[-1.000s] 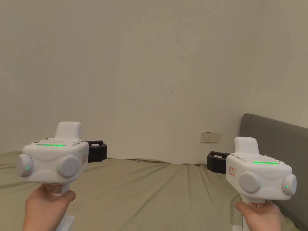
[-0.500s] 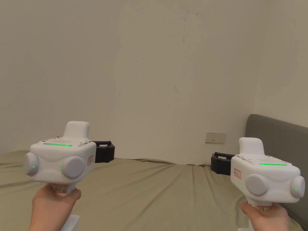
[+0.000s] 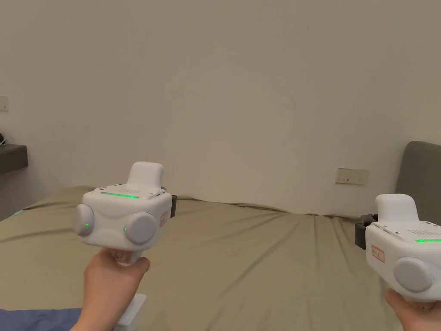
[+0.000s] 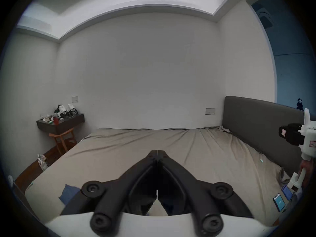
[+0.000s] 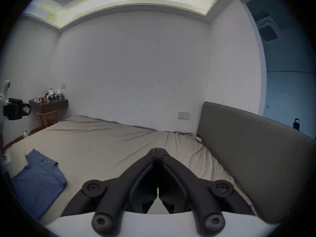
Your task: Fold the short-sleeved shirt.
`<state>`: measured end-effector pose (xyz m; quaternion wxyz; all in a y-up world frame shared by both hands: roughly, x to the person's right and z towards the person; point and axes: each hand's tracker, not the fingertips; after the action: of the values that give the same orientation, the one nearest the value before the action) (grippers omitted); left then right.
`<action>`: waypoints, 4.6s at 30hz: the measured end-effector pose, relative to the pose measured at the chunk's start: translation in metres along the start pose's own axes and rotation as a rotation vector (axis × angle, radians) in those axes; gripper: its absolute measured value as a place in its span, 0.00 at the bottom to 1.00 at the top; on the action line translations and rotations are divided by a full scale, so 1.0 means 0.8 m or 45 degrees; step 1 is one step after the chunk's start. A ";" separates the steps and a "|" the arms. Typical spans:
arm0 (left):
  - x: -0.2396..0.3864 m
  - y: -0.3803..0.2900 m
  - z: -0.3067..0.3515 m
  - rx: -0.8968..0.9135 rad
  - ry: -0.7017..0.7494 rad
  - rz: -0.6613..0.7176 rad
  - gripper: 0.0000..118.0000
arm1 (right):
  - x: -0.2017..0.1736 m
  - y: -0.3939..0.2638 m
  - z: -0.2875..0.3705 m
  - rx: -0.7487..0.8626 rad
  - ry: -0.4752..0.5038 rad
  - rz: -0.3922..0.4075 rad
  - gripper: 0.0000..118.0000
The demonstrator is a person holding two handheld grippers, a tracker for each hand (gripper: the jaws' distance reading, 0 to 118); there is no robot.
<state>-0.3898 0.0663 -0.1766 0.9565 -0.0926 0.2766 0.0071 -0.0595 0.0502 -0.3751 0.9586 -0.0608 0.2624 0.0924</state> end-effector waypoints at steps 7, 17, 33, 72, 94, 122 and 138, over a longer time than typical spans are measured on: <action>-0.122 -0.039 0.056 -0.104 0.281 -0.005 0.00 | -0.138 0.005 -0.022 -0.001 0.287 0.015 0.02; -0.306 -0.098 0.190 -0.256 0.660 0.074 0.00 | -0.412 -0.012 -0.014 -0.114 0.786 -0.005 0.02; -0.287 -0.292 0.037 -0.787 0.377 0.284 0.89 | -0.437 -0.058 -0.063 -0.209 0.776 0.126 0.02; -0.110 -0.183 -0.036 -0.500 -0.372 0.247 0.02 | -0.145 -0.093 -0.070 -0.171 0.478 -0.087 0.02; 0.516 -0.310 -0.077 -0.952 -1.278 -0.485 0.02 | 0.190 -0.143 0.066 -0.211 -0.204 -0.129 0.02; 0.036 -0.173 0.118 -0.488 -0.453 -0.067 0.00 | 0.082 -0.151 0.106 -0.180 0.035 -0.162 0.02; 0.081 -0.292 -0.165 -0.964 -0.435 0.068 0.77 | 0.078 -0.176 0.083 -0.293 0.056 -0.088 0.02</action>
<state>-0.3894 -0.1900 -0.2802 0.8865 -0.4281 0.0941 0.1482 0.0551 -0.0669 -0.3409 0.9418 -0.1816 0.2688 0.0875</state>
